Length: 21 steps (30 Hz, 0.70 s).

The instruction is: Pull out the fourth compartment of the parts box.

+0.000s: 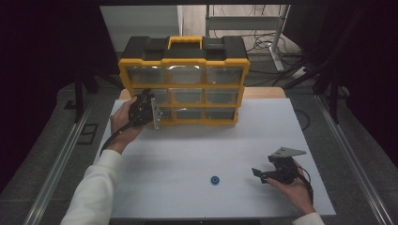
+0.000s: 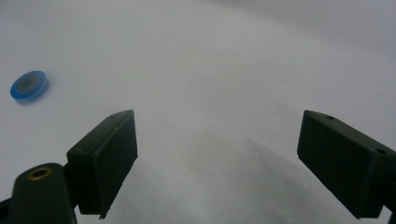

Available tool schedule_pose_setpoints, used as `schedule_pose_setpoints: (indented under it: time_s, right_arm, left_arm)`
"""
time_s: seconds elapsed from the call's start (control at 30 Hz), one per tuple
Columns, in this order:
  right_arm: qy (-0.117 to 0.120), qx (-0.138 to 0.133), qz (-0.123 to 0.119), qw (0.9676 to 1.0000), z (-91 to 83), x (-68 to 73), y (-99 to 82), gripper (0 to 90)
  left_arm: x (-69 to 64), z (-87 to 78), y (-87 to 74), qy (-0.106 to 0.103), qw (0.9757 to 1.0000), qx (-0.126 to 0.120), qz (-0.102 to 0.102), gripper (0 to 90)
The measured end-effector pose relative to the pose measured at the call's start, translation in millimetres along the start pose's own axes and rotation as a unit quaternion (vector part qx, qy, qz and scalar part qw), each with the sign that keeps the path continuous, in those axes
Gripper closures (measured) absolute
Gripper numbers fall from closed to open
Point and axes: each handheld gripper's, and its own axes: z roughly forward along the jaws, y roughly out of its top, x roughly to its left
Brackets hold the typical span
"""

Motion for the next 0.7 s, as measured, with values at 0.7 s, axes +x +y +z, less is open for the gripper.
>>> schedule_pose_setpoints:
  time_s: [0.7]
  right_arm:
    - [0.001, 0.0, 0.001, 1.0, -0.4, 0.1, 0.3, 12.8]
  left_arm:
    - [-3.4, -17.5, -5.6, 0.001, 0.9999, -0.016, -0.006, 70.7]
